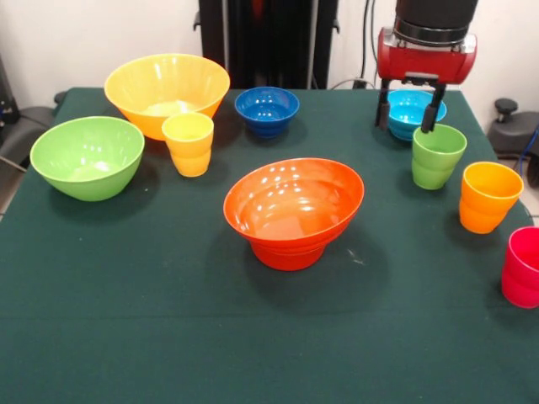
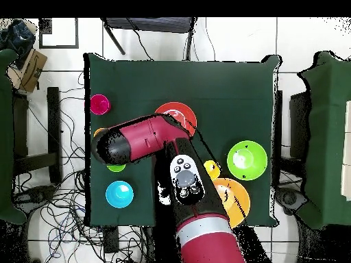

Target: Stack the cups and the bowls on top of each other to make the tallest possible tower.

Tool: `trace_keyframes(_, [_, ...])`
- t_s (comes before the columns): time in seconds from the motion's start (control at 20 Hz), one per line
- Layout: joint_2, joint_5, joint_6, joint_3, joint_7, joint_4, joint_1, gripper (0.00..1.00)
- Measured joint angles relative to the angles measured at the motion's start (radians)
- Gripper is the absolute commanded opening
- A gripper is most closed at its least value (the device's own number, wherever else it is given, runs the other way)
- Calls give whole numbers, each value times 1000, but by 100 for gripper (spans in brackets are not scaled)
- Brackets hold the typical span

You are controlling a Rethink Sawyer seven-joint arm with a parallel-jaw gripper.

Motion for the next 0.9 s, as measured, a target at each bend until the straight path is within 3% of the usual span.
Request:
trace_keyframes(0.4, [-31,-1,-28,-21,0,42,-41,100])
trace_keyframes(0.9, [-95,-1,-28,-39,0,138,-144,100])
